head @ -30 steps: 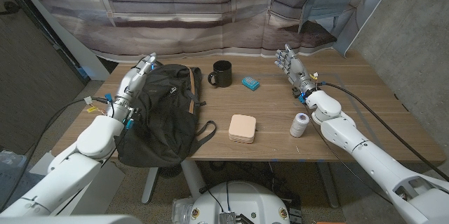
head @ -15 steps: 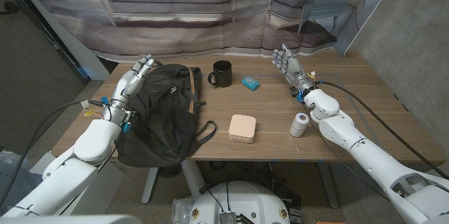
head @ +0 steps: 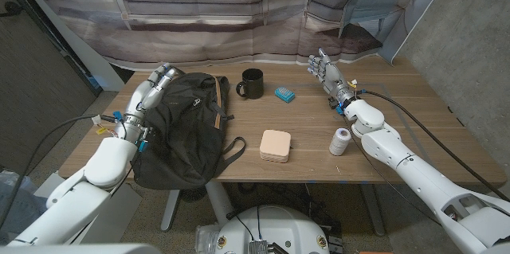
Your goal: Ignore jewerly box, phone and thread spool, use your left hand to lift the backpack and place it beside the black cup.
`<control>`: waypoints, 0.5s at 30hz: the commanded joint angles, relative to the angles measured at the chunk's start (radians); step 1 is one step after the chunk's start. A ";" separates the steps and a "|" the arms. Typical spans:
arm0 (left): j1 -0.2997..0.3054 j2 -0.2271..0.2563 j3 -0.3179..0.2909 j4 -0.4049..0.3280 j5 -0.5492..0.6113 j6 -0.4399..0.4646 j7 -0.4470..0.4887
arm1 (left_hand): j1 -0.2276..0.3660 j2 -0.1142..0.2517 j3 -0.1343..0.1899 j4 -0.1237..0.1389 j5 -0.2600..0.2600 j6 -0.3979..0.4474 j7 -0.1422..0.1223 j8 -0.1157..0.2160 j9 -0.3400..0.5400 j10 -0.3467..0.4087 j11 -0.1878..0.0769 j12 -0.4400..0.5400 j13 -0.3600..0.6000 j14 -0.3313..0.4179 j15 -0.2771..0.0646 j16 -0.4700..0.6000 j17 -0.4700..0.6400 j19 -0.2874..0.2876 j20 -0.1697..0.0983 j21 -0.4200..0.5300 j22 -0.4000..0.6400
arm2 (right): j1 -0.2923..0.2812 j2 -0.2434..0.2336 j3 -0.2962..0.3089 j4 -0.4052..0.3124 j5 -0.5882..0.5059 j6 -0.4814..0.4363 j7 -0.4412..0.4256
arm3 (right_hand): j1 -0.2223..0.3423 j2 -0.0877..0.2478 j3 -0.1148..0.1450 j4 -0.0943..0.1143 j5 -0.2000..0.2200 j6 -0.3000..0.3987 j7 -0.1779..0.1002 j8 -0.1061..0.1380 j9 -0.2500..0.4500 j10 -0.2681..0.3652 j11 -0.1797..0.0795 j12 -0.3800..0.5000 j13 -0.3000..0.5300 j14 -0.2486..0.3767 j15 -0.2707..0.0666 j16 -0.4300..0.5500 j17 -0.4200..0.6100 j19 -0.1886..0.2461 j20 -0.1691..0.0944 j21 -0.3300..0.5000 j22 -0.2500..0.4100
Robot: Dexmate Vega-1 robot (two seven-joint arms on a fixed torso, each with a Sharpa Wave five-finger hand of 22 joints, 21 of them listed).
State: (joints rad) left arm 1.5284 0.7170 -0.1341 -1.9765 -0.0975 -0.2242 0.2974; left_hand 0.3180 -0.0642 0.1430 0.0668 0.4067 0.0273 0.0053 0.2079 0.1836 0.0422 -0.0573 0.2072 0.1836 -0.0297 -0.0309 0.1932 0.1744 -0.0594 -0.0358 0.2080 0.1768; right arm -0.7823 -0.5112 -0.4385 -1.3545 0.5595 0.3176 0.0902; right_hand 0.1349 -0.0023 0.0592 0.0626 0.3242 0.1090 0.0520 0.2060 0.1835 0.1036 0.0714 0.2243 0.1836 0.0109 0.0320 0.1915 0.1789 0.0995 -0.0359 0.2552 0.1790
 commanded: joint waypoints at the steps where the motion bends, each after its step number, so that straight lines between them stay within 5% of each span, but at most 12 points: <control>1: 0.020 -0.026 -0.009 -0.027 0.057 0.029 0.025 | 0.013 -0.003 -0.003 -0.001 0.005 0.010 -0.001 0.005 0.005 0.008 -0.002 0.004 0.002 0.008 0.001 0.000 0.005 0.005 -0.040 0.000 0.000 | 0.001 -0.005 0.003 0.002 0.004 0.003 0.003 | 0.001 0.012 -0.004 0.001 -0.004 0.009 0.000 -0.006 0.004 0.011 -0.002 0.000 0.002 0.007 0.000 -0.001 0.005 0.008 -0.014 -0.003 0.005; 15: 0.030 -0.051 -0.015 -0.029 0.088 0.048 0.044 | 0.018 -0.002 -0.005 -0.003 0.009 0.011 -0.003 0.004 0.005 0.009 -0.002 0.003 0.002 0.010 -0.001 -0.001 0.005 0.004 -0.039 -0.002 0.000 | 0.011 0.002 -0.006 0.015 0.005 -0.003 0.014 | 0.002 0.013 -0.006 0.001 -0.005 0.012 -0.001 -0.005 0.004 0.016 0.001 0.000 0.002 0.012 0.001 0.000 0.005 0.013 -0.014 -0.005 0.005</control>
State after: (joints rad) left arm 1.5559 0.6818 -0.1469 -2.0099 -0.0313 -0.1836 0.3337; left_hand 0.3232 -0.0695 0.1432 0.0669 0.4112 0.0271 0.0053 0.2079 0.1836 0.0421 -0.0573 0.2072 0.1835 -0.0248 -0.0260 0.1932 0.1744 -0.0594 -0.0358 0.2080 0.1768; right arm -0.7764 -0.5124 -0.4377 -1.3459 0.5645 0.3188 0.0979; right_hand 0.1350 -0.0022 0.0592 0.0625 0.3242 0.1090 0.0519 0.2060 0.1835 0.1128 0.0732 0.2243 0.1835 0.0143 0.0286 0.1915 0.1789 0.1029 -0.0394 0.2514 0.1790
